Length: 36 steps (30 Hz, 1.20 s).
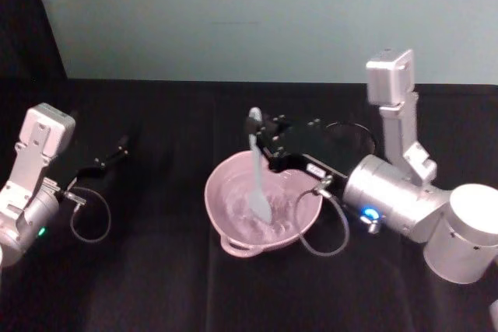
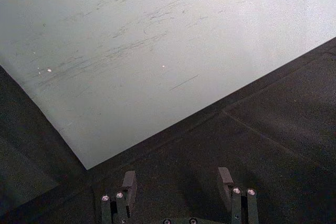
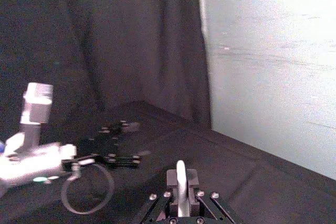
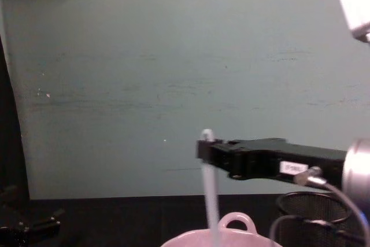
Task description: Use the one hand to pick up the spoon and stir the clear water in the bowl.
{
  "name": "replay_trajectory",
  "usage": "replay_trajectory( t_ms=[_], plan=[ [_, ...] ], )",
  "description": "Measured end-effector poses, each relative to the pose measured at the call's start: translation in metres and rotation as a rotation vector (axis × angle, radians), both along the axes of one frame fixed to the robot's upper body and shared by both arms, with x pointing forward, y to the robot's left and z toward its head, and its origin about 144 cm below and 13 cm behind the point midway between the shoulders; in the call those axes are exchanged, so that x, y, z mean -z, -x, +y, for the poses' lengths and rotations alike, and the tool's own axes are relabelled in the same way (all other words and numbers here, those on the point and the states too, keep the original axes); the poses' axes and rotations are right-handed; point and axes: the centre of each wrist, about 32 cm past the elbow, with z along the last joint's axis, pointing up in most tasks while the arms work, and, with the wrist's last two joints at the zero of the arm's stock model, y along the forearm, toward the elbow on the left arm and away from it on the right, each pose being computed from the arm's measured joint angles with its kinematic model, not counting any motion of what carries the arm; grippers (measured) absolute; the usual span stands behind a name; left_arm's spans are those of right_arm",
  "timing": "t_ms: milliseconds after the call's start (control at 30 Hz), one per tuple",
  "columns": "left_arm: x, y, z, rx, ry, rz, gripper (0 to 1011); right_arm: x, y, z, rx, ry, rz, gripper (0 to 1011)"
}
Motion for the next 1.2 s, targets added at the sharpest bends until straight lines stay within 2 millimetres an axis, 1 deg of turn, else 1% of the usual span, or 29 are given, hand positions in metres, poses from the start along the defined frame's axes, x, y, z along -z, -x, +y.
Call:
replay_trajectory(
  t_ms=[133,267,400,467,567,600,700,800,867,967,1033,1200],
  plan=[
    [0.0,0.0,0.0,0.0,0.0,0.0,1011,-0.001,0.001,0.016,-0.047,-0.014,-0.004,114],
    [0.0,0.0,0.0,0.0,0.0,0.0,1011,-0.002,-0.004,0.029,-0.073,-0.03,-0.008,113],
    [0.0,0.0,0.0,0.0,0.0,0.0,1011,0.0,-0.01,0.034,-0.078,-0.048,-0.003,113],
    [0.0,0.0,0.0,0.0,0.0,0.0,1011,0.001,-0.014,0.035,-0.076,-0.054,0.0,113],
    [0.0,0.0,0.0,0.0,0.0,0.0,1011,0.004,-0.024,0.035,-0.062,-0.064,0.005,113],
    [0.0,0.0,0.0,0.0,0.0,0.0,1011,0.004,-0.024,0.035,-0.062,-0.064,0.005,113],
    [0.0,0.0,0.0,0.0,0.0,0.0,1011,0.004,-0.034,0.029,-0.034,-0.066,0.002,113],
    [0.0,0.0,0.0,0.0,0.0,0.0,1011,0.004,-0.04,0.024,-0.009,-0.066,-0.001,113],
    [0.0,0.0,0.0,0.0,0.0,0.0,1011,0.004,-0.044,0.013,0.031,-0.062,-0.003,114],
    [0.0,0.0,0.0,0.0,0.0,0.0,1011,0.004,-0.044,0.008,0.051,-0.059,-0.005,113],
    [0.0,0.0,0.0,0.0,0.0,0.0,1011,0.003,-0.043,-0.005,0.088,-0.053,-0.009,113],
    [0.0,0.0,0.0,0.0,0.0,0.0,1011,0.002,-0.034,-0.022,0.129,-0.041,-0.015,113]
  ],
)
